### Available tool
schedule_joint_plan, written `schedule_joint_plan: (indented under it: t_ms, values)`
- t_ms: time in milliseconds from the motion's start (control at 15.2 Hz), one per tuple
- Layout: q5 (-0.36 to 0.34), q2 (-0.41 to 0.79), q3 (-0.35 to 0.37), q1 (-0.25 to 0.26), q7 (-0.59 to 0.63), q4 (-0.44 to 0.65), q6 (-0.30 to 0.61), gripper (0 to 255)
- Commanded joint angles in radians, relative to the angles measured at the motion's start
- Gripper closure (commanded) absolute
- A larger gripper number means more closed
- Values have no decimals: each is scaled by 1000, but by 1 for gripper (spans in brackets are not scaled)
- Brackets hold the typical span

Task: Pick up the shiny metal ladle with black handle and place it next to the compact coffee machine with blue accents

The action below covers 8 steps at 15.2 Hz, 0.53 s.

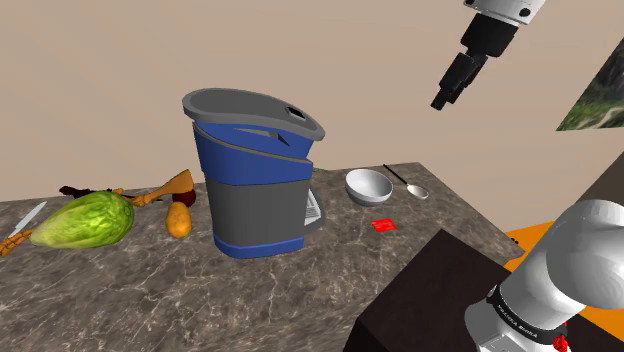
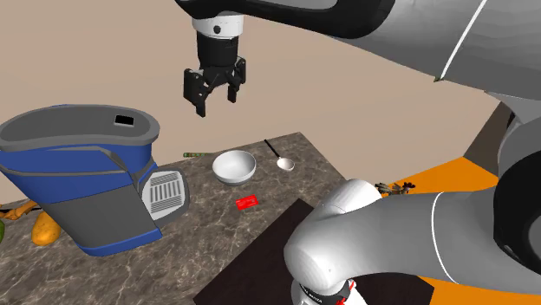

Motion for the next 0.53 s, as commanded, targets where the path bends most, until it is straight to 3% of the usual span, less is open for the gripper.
schedule_joint_plan:
  t_ms: [0, 462]
  values:
    - [0, 0, 0, 0, 0, 0, 0, 0]
    - [-35, 105, -78, -51, -41, -94, 187, 0]
